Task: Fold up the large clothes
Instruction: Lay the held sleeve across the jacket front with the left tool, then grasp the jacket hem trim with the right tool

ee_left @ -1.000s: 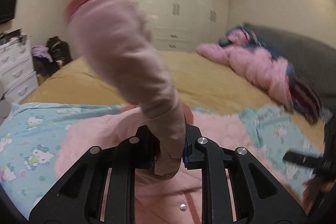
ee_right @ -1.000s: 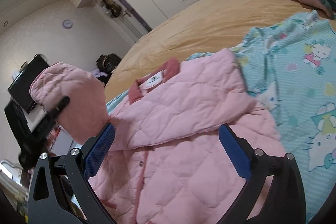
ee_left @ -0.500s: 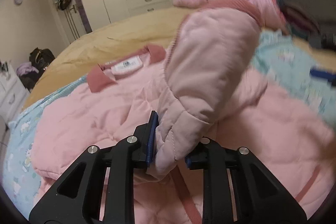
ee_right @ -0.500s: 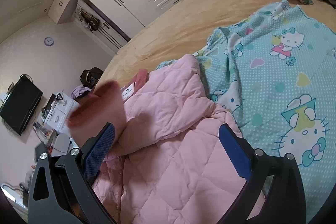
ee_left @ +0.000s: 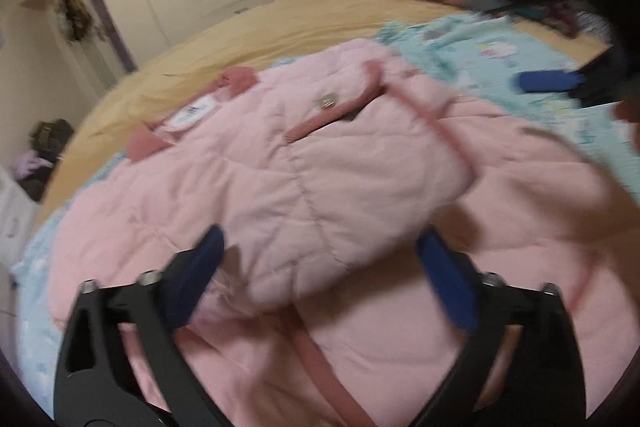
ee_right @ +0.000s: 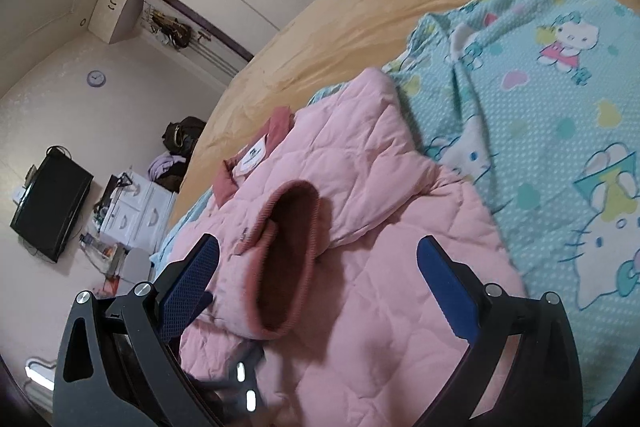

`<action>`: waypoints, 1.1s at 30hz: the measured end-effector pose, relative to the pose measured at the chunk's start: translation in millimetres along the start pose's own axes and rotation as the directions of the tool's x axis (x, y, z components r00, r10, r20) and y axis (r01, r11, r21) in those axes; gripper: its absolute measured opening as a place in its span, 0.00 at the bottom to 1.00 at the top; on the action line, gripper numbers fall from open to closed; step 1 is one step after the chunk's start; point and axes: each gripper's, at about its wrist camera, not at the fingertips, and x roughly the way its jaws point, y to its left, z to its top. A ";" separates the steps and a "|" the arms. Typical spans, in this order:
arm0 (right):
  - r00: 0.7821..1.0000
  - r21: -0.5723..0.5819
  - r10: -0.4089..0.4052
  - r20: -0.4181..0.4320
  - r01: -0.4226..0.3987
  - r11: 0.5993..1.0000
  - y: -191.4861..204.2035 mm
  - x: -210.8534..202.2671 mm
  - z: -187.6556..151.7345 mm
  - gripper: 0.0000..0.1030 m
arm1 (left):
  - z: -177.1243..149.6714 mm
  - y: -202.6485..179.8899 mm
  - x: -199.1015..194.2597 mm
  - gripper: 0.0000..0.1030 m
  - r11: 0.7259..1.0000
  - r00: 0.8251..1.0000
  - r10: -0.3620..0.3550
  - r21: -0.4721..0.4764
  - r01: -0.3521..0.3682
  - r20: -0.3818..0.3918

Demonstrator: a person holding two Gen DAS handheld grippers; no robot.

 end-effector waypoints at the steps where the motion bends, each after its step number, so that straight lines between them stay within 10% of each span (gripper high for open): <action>1: 1.000 -0.001 0.013 -0.012 -0.013 1.000 2.8 4.7 -0.3 0.96 | -1.4 2.7 -7.7 0.90 0.999 0.999 -0.045 -0.013 0.045 0.005; 8: 0.991 0.059 0.108 -0.074 -0.104 0.993 17.1 35.3 2.2 0.96 | 16.3 89.0 -40.9 0.91 0.951 0.993 -0.101 -0.287 0.116 0.068; 15: 0.989 0.060 0.108 -0.105 -0.102 0.993 37.2 69.2 13.0 0.95 | 23.6 214.1 -58.2 0.91 0.821 0.992 0.090 -0.570 -0.025 0.086; 23: 0.988 0.052 0.059 -0.143 -0.052 0.997 30.7 101.3 17.5 0.59 | -29.6 288.0 -58.0 0.91 0.669 0.979 0.197 -0.737 -0.101 0.046; 27: 0.988 0.025 0.071 -0.136 -0.068 0.997 32.2 107.3 16.5 0.17 | -45.8 309.3 -62.7 0.91 0.624 0.978 0.207 -0.775 -0.105 0.033; 33: 0.995 -0.196 0.091 -0.034 -0.096 0.976 85.3 83.0 35.3 0.07 | -56.4 327.3 -68.4 0.91 0.588 0.972 0.231 -0.802 -0.110 0.036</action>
